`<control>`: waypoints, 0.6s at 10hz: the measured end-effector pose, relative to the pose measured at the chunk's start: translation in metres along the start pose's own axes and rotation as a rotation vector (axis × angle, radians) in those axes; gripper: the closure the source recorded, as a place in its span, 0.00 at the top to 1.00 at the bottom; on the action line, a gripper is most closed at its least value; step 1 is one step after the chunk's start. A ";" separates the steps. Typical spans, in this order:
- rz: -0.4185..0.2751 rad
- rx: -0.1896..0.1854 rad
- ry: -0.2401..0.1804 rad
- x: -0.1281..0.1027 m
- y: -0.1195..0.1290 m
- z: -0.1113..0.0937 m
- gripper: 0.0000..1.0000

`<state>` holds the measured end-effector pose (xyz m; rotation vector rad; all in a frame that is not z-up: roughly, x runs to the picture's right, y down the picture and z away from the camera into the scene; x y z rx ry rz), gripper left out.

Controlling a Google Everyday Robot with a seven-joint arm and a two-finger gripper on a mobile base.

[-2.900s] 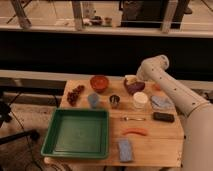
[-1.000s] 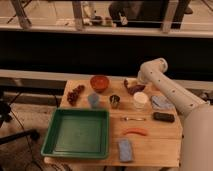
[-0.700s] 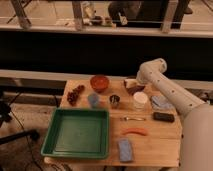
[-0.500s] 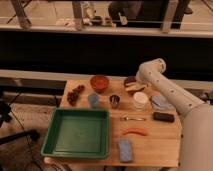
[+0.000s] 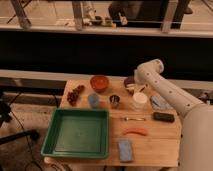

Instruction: Place banana in purple bowl

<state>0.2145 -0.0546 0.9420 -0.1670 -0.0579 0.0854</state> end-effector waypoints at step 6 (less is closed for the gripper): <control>-0.008 0.071 -0.023 -0.011 -0.007 -0.010 0.80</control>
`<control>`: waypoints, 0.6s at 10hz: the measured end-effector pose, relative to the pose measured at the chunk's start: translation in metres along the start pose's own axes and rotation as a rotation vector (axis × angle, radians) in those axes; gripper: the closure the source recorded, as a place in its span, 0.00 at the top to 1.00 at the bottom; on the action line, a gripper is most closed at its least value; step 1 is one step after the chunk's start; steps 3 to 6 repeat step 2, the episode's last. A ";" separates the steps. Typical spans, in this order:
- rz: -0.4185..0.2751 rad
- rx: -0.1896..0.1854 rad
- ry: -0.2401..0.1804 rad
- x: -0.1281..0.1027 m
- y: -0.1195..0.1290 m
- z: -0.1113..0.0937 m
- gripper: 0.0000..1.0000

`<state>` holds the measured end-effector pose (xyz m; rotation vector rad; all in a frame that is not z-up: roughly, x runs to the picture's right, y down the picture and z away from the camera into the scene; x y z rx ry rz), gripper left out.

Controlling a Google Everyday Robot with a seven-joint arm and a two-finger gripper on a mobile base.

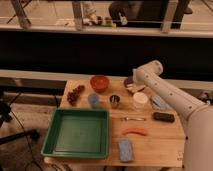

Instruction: Place banana in purple bowl

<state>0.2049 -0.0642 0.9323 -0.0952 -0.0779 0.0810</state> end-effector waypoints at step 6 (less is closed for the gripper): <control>0.001 0.012 0.001 0.001 -0.006 -0.007 0.80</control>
